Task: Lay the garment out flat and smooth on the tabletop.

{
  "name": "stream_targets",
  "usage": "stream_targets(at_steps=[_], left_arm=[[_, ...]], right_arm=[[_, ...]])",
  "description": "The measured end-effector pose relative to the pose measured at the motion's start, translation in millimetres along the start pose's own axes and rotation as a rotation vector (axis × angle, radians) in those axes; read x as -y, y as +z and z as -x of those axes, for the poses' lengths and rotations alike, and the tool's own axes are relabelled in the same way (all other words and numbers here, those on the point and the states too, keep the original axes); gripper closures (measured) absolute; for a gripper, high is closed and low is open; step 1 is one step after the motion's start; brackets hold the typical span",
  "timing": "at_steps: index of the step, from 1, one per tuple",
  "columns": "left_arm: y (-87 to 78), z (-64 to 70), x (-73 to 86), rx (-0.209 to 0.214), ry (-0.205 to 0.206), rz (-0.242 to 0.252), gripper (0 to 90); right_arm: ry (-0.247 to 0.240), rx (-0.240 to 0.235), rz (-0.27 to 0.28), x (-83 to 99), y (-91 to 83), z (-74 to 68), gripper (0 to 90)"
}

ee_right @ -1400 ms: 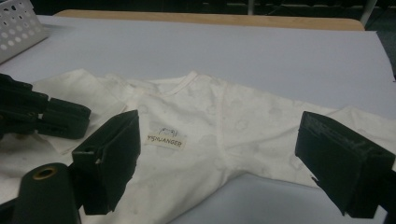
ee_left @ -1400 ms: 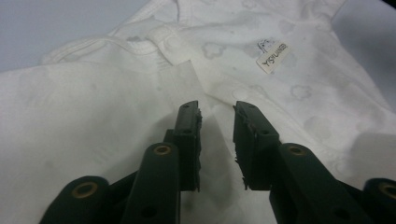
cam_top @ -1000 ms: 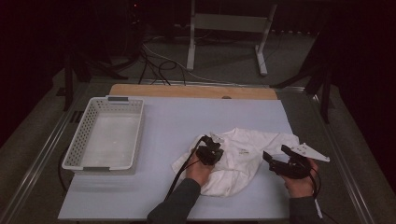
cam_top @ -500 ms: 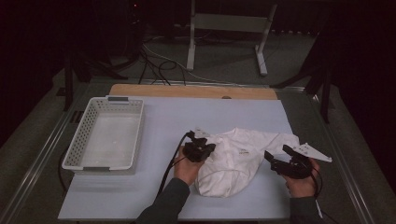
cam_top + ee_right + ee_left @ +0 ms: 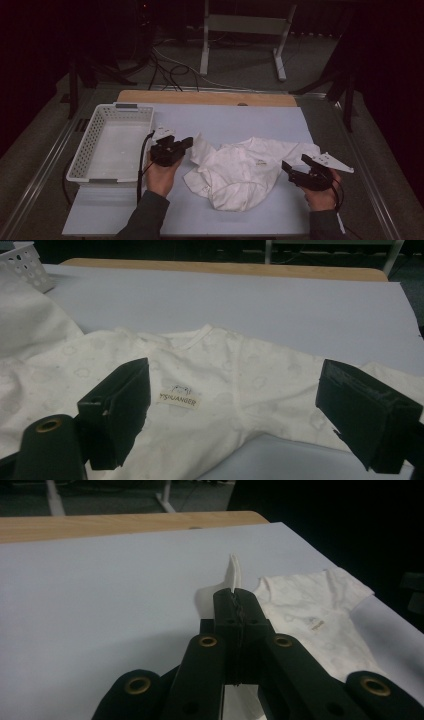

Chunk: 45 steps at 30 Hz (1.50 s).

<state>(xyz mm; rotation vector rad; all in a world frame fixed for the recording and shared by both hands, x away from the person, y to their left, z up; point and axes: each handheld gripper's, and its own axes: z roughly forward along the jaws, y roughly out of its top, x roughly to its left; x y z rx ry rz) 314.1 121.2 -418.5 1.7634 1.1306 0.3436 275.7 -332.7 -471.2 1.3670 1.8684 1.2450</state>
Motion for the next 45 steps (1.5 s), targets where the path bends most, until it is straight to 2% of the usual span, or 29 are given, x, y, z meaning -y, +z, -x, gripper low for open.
stream_targets(at_steps=[4,6,10,12,18,24,25,31,32,33,35,36,37,40,42,43,45], left_arm=[[-16.8,-9.6,3.3,-0.037,0.009,-0.007,90.0],[-28.4,-18.0,6.7,-0.055,-0.003,-0.008,90.0],[-38.1,-23.4,10.0,-0.069,-0.009,-0.008,90.0],[-43.3,-24.1,12.9,-0.078,-0.006,-0.015,90.0],[-52.2,-19.5,28.5,-0.060,-0.010,-0.051,89.5],[-56.8,-14.1,30.7,-0.056,-0.015,-0.020,84.7],[-53.8,-10.3,28.8,-0.050,0.000,-0.019,80.4],[-39.8,1.3,22.5,-0.009,0.021,0.013,56.6],[-36.0,3.0,21.0,0.002,0.026,0.023,56.6],[-26.7,5.9,18.3,0.001,0.038,0.033,50.1],[-21.7,6.4,17.4,0.008,0.045,0.041,48.1],[-10.3,8.0,16.1,0.002,0.051,0.052,42.2],[-10.3,8.0,16.1,0.002,0.051,0.052,40.3],[6.3,8.9,16.0,0.025,0.043,0.060,39.5],[23.2,9.3,17.2,0.034,0.060,0.057,37.8],[23.2,9.3,17.2,0.034,0.060,0.057,37.8],[33.8,8.1,18.4,0.043,0.070,0.053,37.8]], right_arm=[[0.006,-0.001,0.001,-0.3,-0.3,0.4,14.5],[0.006,0.000,0.002,-0.4,-0.2,0.3,14.5],[0.006,0.001,0.004,-0.9,0.3,-0.8,14.5],[0.006,-0.002,0.000,-1.2,0.7,-1.8,14.5],[-0.001,-0.001,0.004,-1.7,1.2,-1.8,14.5],[-0.001,-0.002,0.008,-2.4,0.9,-1.8,14.5],[-0.002,-0.003,0.009,-2.8,0.6,-1.4,14.5],[0.003,-0.001,0.010,-3.0,0.2,-0.2,14.4],[0.004,-0.002,0.011,-2.9,0.1,0.0,14.4],[0.002,-0.002,0.013,-2.9,-0.1,0.4,14.3],[0.001,-0.001,0.014,-2.8,-0.2,1.0,14.2],[-0.003,0.000,0.016,-2.7,-0.5,1.9,14.1],[-0.003,0.000,0.016,-2.7,-0.5,1.9,14.1],[-0.001,0.007,0.022,-2.4,-1.0,3.8,13.4],[-0.005,0.010,0.028,-2.2,-1.4,6.3,12.8],[-0.005,0.010,0.028,-2.2,-1.4,6.3,12.8],[-0.007,0.011,0.031,-2.4,-1.9,7.7,12.5]])
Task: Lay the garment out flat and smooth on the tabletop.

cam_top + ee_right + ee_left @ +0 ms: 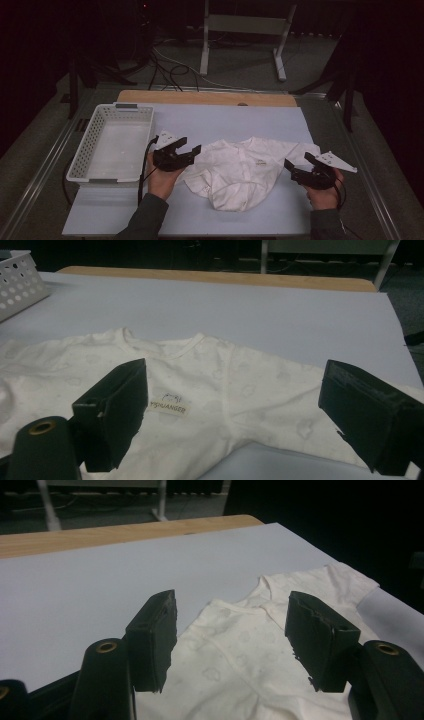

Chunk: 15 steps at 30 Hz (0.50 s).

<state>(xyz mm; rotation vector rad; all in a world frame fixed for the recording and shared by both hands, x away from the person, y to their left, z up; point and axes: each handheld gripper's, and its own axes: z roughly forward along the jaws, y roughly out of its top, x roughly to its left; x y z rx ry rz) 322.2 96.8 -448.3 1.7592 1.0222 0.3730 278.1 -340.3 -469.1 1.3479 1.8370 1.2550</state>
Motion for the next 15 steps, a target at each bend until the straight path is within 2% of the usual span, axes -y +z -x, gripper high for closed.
stream_targets(at_steps=[2,4,7,15], left_arm=[[13.2,-3.7,2.7,0.012,0.008,-0.013,37.8],[19.3,-6.2,4.2,0.012,0.018,-0.022,38.3],[33.5,-13.2,8.6,0.009,0.010,-0.054,39.9],[60.3,-24.0,22.9,-0.046,0.018,-0.155,43.6]], right_arm=[[0.000,0.005,0.006,-0.8,-0.7,1.2,12.3],[0.002,0.008,0.009,-1.8,-1.1,3.0,12.2],[0.001,0.012,0.014,-3.5,-2.1,5.9,12.2],[0.013,0.024,0.022,-4.2,-3.9,11.3,12.2]])
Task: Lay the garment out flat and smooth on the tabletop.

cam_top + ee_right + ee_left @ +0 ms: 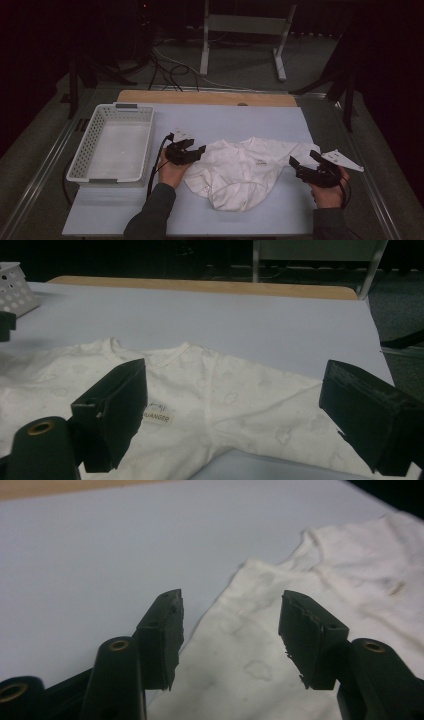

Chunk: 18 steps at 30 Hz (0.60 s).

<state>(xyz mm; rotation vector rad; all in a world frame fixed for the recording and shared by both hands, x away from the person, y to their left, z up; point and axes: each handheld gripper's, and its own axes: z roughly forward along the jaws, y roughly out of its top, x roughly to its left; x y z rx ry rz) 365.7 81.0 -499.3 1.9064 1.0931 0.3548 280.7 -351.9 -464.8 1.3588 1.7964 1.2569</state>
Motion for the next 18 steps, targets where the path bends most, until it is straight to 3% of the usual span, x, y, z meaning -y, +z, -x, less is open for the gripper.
stream_targets(at_steps=[2,5,12,18], left_arm=[[4.9,-1.0,2.0,-0.006,0.001,-0.026,45.2],[10.9,-0.3,5.0,-0.047,0.024,-0.067,47.6],[17.1,-2.1,9.6,-0.067,0.029,-0.111,56.6],[22.3,-0.4,15.1,-0.059,0.031,-0.158,63.4]], right_arm=[[0.001,0.000,-0.001,0.1,0.3,0.3,12.2],[-0.001,0.000,0.001,-0.1,0.0,0.6,12.2],[0.003,-0.005,-0.002,0.3,-0.2,0.9,12.2],[0.005,-0.010,-0.002,1.1,0.2,-0.5,12.3]])
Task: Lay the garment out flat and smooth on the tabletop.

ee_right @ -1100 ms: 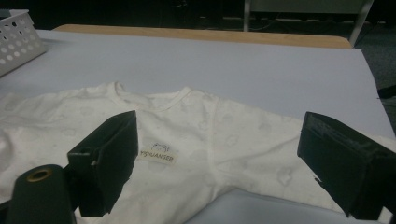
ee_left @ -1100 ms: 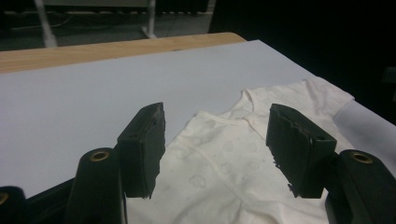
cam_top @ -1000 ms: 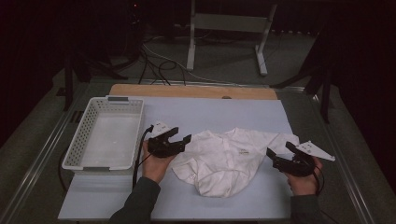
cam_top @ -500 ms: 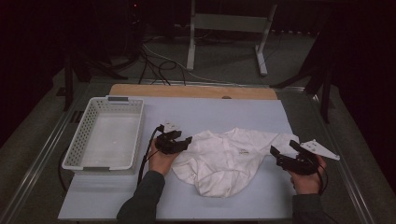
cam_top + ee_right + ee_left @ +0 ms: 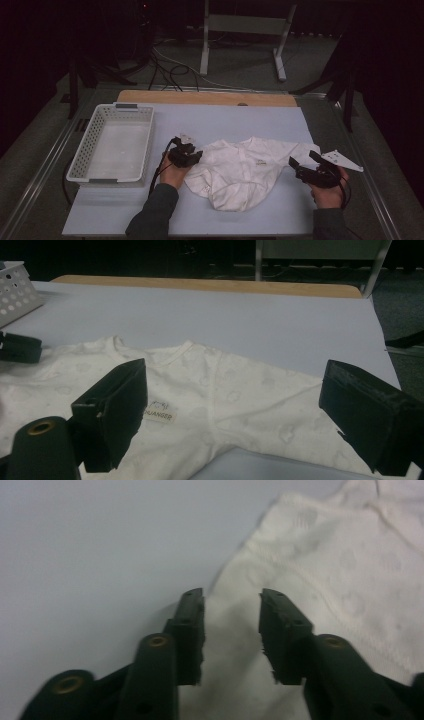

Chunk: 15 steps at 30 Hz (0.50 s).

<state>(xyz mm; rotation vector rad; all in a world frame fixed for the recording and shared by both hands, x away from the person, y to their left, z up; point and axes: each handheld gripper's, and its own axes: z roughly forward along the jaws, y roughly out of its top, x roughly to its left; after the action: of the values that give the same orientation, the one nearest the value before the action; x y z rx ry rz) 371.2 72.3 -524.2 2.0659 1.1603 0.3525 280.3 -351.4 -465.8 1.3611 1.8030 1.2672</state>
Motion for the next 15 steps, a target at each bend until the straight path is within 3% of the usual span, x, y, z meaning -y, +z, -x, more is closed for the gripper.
stream_targets(at_steps=[3,5,9,15], left_arm=[[-0.1,0.9,0.3,-0.010,-0.011,-0.007,76.6],[0.3,0.7,-0.7,0.006,-0.017,-0.015,88.2],[-1.9,0.3,-3.3,-0.015,0.006,-0.005,90.0],[-8.6,-11.4,-15.3,-0.049,-0.032,0.032,90.0]], right_arm=[[-0.002,-0.002,0.001,0.0,0.0,0.2,12.3],[0.002,-0.003,0.000,0.0,0.2,-0.1,12.3],[-0.006,-0.006,0.001,-0.1,-0.1,-1.0,12.3],[0.005,-0.006,-0.004,-0.2,0.3,-0.2,12.4]])
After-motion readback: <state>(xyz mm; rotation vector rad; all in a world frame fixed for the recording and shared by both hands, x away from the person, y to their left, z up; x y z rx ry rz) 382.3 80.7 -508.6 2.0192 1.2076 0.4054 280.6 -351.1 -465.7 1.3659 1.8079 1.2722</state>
